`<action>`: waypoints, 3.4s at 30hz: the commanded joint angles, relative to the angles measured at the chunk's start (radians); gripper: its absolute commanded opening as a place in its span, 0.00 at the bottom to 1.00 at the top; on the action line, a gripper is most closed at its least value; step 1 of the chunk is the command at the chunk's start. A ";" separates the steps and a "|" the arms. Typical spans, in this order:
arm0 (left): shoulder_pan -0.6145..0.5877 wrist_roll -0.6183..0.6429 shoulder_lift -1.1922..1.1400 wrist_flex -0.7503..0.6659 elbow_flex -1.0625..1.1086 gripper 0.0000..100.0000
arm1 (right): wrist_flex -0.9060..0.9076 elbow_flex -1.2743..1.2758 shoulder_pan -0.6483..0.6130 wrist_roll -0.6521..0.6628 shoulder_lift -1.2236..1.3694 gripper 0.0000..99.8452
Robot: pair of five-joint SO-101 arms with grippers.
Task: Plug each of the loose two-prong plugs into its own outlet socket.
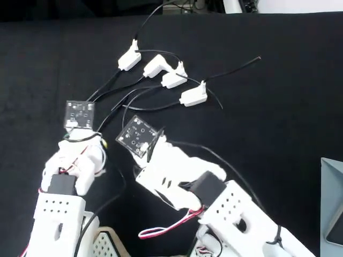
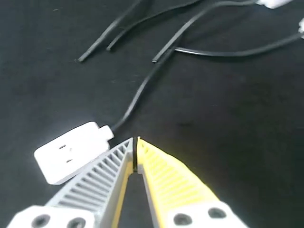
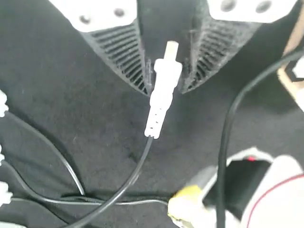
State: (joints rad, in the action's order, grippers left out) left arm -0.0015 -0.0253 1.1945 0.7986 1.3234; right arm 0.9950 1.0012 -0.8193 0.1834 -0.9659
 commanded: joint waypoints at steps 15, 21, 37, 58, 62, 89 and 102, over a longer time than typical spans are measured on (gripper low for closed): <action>0.140 -0.005 0.014 -0.020 -0.077 0.03 | -0.189 0.067 -0.006 0.017 0.067 0.01; 0.145 -0.002 0.014 -0.020 -0.088 0.03 | -0.189 0.067 -0.003 0.017 0.067 0.01; 0.272 0.110 0.506 -0.011 0.033 0.03 | -0.166 0.090 -0.003 -0.038 -0.079 0.01; 0.191 0.114 0.626 0.170 -0.110 0.03 | -0.106 0.166 -0.008 -0.038 -0.455 0.01; 0.188 0.115 0.626 0.170 -0.122 0.03 | -0.097 0.171 -0.008 -0.038 -0.526 0.01; 0.549 -0.155 0.628 0.238 -0.150 0.03 | -0.043 0.203 -0.054 -0.038 -0.532 0.01; -0.010 -0.141 0.539 0.198 -0.120 0.03 | -0.078 0.246 0.052 -0.038 -0.529 0.01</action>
State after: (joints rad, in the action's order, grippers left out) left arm 0.0675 -0.1266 1.7852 0.9981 1.2068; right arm 0.9536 1.2405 -0.7871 0.1542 -1.4968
